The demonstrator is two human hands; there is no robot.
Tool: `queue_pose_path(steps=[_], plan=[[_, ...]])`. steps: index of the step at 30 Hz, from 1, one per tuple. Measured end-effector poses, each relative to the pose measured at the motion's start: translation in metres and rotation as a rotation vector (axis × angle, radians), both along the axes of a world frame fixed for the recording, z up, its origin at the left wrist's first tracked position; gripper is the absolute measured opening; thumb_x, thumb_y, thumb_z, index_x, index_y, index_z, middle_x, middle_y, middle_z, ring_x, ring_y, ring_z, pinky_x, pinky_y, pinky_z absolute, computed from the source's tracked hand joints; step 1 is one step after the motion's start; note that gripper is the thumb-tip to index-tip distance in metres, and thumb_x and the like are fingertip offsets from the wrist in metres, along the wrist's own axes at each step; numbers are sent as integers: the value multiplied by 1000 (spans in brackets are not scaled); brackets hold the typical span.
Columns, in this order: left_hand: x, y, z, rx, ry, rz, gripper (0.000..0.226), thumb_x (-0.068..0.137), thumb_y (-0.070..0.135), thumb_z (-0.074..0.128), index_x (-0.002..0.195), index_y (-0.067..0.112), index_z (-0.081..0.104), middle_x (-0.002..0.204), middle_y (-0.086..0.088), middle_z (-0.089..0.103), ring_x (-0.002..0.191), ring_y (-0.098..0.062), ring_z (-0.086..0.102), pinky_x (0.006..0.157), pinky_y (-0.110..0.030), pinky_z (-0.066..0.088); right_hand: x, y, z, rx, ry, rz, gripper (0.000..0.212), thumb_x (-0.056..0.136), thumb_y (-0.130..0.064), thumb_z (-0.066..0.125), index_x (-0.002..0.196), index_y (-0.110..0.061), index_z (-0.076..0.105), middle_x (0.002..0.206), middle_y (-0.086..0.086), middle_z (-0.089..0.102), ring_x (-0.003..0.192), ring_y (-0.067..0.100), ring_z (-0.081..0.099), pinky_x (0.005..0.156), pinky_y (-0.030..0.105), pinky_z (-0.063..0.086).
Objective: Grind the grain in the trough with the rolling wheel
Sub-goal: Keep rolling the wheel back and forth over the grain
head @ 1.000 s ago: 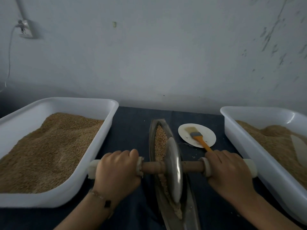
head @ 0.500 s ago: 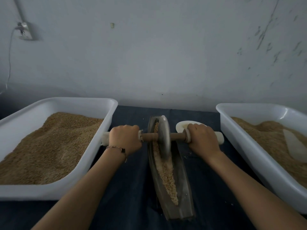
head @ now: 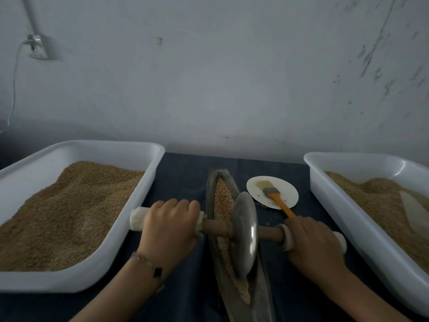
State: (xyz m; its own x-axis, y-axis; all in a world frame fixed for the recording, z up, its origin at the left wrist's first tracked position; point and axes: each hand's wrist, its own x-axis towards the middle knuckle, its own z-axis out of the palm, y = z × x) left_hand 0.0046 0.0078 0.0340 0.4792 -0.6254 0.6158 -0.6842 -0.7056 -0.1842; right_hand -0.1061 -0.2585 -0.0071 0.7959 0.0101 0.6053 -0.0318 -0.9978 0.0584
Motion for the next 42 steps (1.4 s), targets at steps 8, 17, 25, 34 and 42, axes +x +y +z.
queue_pose_path(steps=[8,17,25,34,42], plan=[[72,-23,-4,38,338,260,12,83,36,54,80,25,49,78,9,60,69,-12,56,63,-27,45,84,-7,31,-35,154,-154,17,78,-26,63,95,-22,57,91,-3,64,81,18,58,67,30,41],[52,-11,-19,-16,303,278,16,86,36,52,79,25,43,75,9,53,64,-9,46,58,-25,33,66,9,42,-97,72,-91,24,60,-6,77,80,-12,62,76,5,64,69,26,58,60,35,41],[-22,20,-10,-63,198,32,38,43,23,83,55,22,47,46,8,46,38,-11,44,38,-25,34,-5,13,28,-56,-139,51,24,56,-6,80,71,-11,62,63,3,57,54,22,52,50,31,39],[37,-7,-18,-11,383,244,15,82,39,51,75,29,43,67,11,46,60,-11,46,55,-26,32,57,8,35,-94,10,-52,28,50,-9,81,71,-9,62,64,7,61,57,28,57,51,34,42],[65,-22,-10,10,399,275,14,82,36,51,75,27,45,68,9,50,60,-13,47,56,-26,36,86,2,38,-53,60,-103,20,63,-12,75,75,-12,59,73,6,63,67,26,59,60,32,36]])
